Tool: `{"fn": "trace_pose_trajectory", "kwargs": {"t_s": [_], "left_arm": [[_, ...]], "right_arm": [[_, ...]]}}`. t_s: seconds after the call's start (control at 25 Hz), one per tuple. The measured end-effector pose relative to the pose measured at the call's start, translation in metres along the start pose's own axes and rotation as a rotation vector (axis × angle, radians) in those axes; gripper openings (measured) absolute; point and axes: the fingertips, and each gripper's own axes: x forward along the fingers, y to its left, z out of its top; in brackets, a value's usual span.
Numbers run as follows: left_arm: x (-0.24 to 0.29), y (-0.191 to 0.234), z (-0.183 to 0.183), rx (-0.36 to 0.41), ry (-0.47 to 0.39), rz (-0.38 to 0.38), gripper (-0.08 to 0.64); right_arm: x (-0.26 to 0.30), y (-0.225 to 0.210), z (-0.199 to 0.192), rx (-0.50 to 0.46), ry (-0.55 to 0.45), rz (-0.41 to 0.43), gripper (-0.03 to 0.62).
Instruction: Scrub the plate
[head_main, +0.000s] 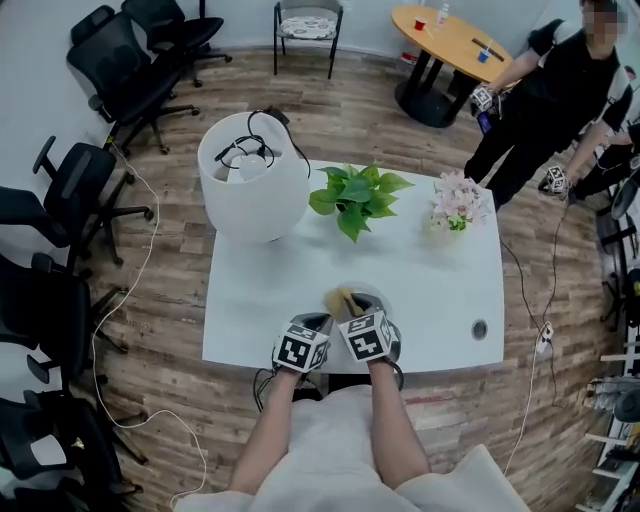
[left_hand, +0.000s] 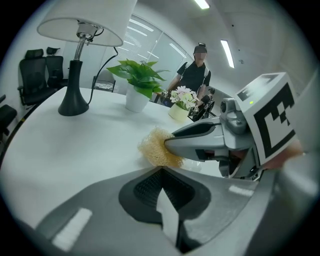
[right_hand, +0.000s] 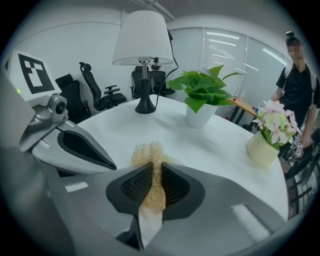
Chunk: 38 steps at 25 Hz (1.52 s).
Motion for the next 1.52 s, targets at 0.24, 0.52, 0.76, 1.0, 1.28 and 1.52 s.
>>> {"fn": "trace_pose_trajectory", "kwargs": {"t_s": [0.24,0.52,0.76,1.0,1.28,1.52], "left_arm": [[0.0,0.001,0.003,-0.02,-0.003,-0.007,0.0],[0.008,-0.009,0.002,0.001,0.006,-0.03,0.002],[0.019,-0.019,0.004,0.02,0.011,-0.056,0.001],[0.029,-0.028,0.002,0.042,0.021,-0.055,0.002],[0.038,-0.025,-0.005,0.038,0.041,-0.014,0.002],[0.038,-0.025,-0.005,0.024,0.042,-0.011,0.002]], "right_arm": [[-0.001,-0.006,0.0,-0.002,0.003,-0.009,0.075],[-0.01,-0.019,-0.016,0.035,0.015,-0.047,0.075],[-0.022,-0.03,-0.035,0.084,0.022,-0.085,0.075],[-0.035,-0.041,-0.05,0.128,0.016,-0.118,0.075],[-0.047,-0.058,-0.064,0.184,0.01,-0.179,0.075],[-0.055,-0.07,-0.071,0.204,0.024,-0.207,0.075]]}}
